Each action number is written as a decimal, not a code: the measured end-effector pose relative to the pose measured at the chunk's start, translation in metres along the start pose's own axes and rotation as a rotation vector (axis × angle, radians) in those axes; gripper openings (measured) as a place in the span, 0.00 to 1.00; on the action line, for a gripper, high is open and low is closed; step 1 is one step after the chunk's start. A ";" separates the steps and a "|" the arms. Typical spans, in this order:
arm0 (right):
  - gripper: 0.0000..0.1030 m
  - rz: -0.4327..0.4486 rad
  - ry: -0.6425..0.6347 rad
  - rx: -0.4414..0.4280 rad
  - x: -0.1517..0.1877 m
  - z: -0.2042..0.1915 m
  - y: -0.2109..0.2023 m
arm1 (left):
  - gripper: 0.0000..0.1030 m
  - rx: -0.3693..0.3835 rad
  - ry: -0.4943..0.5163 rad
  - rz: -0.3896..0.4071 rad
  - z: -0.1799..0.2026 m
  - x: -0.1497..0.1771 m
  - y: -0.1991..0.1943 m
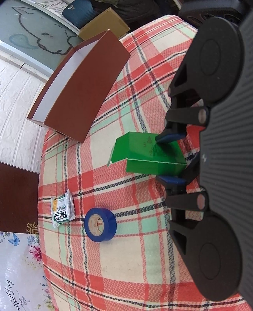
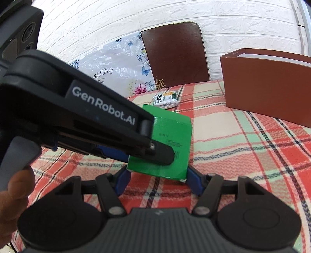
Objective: Organize objects
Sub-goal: 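Lift the small green box and adjust its hold in the right gripper, then carry the small green box into the brown box and release it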
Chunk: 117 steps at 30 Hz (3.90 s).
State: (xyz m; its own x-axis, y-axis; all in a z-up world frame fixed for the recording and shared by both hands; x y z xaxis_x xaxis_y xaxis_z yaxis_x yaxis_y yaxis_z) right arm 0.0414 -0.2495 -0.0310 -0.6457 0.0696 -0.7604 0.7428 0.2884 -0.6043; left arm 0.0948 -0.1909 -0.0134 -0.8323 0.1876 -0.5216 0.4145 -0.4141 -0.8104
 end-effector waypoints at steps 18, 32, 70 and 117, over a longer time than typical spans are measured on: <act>0.60 -0.026 -0.120 0.036 0.008 -0.019 0.000 | 0.49 -0.077 0.006 0.004 -0.006 0.011 -0.003; 0.61 -0.040 -0.181 0.049 0.010 -0.027 0.000 | 0.70 -0.127 -0.026 0.006 -0.017 0.013 -0.004; 0.86 -0.107 -0.222 0.060 0.000 -0.027 0.030 | 0.58 -0.021 -0.142 0.030 -0.055 0.010 -0.003; 0.60 0.352 -0.068 0.473 -0.093 0.128 -0.087 | 0.34 0.224 0.264 0.220 0.166 -0.106 0.008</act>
State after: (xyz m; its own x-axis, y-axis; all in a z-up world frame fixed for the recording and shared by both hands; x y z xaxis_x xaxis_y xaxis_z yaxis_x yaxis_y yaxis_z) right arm 0.0597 -0.4029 0.0617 -0.3451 0.0179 -0.9384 0.9186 -0.1987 -0.3416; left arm 0.1251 -0.3619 0.0801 -0.5973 0.2832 -0.7504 0.4575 -0.6482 -0.6088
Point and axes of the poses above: each gripper's, at about its wrist camera, not at the fingertips, and y roughly the way its jaws point, z to its right, x to its underside, the point moved 6 cm from there along y, roughly the way its jaws point, and after that the axes turned 7 degrees about -z, right-handed, at the moved point
